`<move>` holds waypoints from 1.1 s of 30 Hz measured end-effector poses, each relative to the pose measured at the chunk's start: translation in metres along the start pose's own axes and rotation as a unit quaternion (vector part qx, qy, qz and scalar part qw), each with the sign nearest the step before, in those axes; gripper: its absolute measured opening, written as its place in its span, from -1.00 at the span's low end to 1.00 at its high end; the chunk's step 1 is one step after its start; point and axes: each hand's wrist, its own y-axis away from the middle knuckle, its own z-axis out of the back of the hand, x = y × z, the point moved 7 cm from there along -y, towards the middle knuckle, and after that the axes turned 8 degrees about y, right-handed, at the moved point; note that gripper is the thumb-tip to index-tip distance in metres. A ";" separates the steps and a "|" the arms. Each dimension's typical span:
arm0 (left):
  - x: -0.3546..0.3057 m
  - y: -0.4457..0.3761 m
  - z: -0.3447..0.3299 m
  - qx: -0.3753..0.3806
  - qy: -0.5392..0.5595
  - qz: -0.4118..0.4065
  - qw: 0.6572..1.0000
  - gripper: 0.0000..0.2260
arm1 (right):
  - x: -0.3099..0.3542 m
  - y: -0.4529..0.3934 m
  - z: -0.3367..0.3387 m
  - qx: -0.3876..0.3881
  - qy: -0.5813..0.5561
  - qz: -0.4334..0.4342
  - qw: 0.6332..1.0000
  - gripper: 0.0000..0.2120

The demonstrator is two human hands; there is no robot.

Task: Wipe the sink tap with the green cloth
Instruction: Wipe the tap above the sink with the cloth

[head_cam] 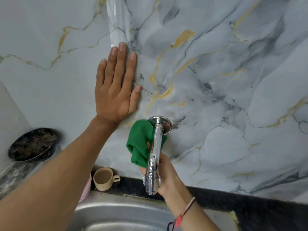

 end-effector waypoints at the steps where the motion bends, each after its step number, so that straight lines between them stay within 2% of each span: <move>1: 0.000 0.000 0.000 0.002 -0.001 0.001 1.000 -0.42 | 0.001 0.005 0.005 0.001 -0.001 0.011 1.000 -0.78; 3: 0.001 0.000 -0.001 0.004 0.000 0.005 1.000 -0.42 | 0.004 0.017 0.016 -0.029 -0.020 0.031 0.999 -0.77; 5: 0.001 0.000 -0.001 0.004 -0.002 0.007 1.000 -0.42 | 0.017 0.036 0.025 -0.062 -0.038 0.078 0.994 -0.62; 7: 0.000 0.001 -0.001 0.004 -0.004 0.009 1.000 -0.42 | 0.048 0.061 0.039 -0.127 -0.037 0.191 0.973 -0.53; 8: 0.000 0.001 0.000 0.004 -0.004 0.008 1.000 -0.43 | 0.070 0.077 0.042 -0.166 0.012 0.274 0.947 -0.57; 9: -0.001 0.001 0.000 0.003 -0.005 0.007 1.000 -0.43 | 0.095 0.097 0.035 -0.203 0.103 0.363 0.904 -0.64; 10: -0.001 0.000 0.001 0.003 -0.006 0.006 1.000 -0.43 | 0.117 0.114 0.018 -0.233 0.226 0.442 0.836 -0.66; 12: -0.001 -0.001 0.002 0.005 -0.005 0.008 1.000 -0.43 | 0.137 0.124 -0.031 -0.242 0.492 0.514 0.659 -0.55; 14: -0.001 -0.001 0.002 0.008 -0.005 0.009 1.000 -0.43 | 0.121 0.103 -0.074 -0.207 0.702 0.471 0.493 -0.41; 15: -0.001 0.000 0.002 0.007 -0.007 0.008 1.000 -0.42 | 0.107 0.090 -0.088 -0.192 0.774 0.427 0.426 -0.38; 17: -0.001 0.000 0.001 0.004 -0.005 0.006 1.000 -0.42 | 0.083 0.075 -0.103 -0.178 0.850 0.378 0.322 -0.38; 18: -0.001 -0.001 0.001 0.001 -0.003 0.005 1.000 -0.42 | 0.076 0.072 -0.108 -0.171 0.867 0.371 0.287 -0.41; 23: 0.001 0.000 0.000 0.007 0.004 0.006 1.000 -0.42 | 0.064 0.056 -0.128 -0.077 0.941 0.237 0.227 -0.58; 24: 0.001 0.000 0.000 0.008 0.002 0.006 1.000 -0.42 | 0.063 0.059 -0.127 -0.064 0.946 0.223 0.226 -0.59; 25: 0.001 0.000 0.001 0.007 -0.001 0.006 1.000 -0.42 | 0.064 0.064 -0.125 -0.056 0.944 0.217 0.244 -0.59; 29: 0.000 0.001 0.001 -0.004 -0.002 0.000 1.000 -0.42 | 0.069 0.089 -0.112 -0.079 0.878 0.251 0.401 -0.34; 30: 0.000 0.001 0.001 -0.006 -0.001 0.000 1.000 -0.42 | 0.072 0.088 -0.111 -0.103 0.859 0.269 0.423 -0.31; 31: 0.001 0.001 0.001 -0.005 0.002 0.002 1.000 -0.42 | 0.074 0.086 -0.110 -0.134 0.855 0.284 0.413 -0.32; 33: 0.001 0.001 0.001 -0.003 0.006 0.004 1.000 -0.42 | 0.071 0.076 -0.112 -0.197 0.882 0.288 0.317 -0.31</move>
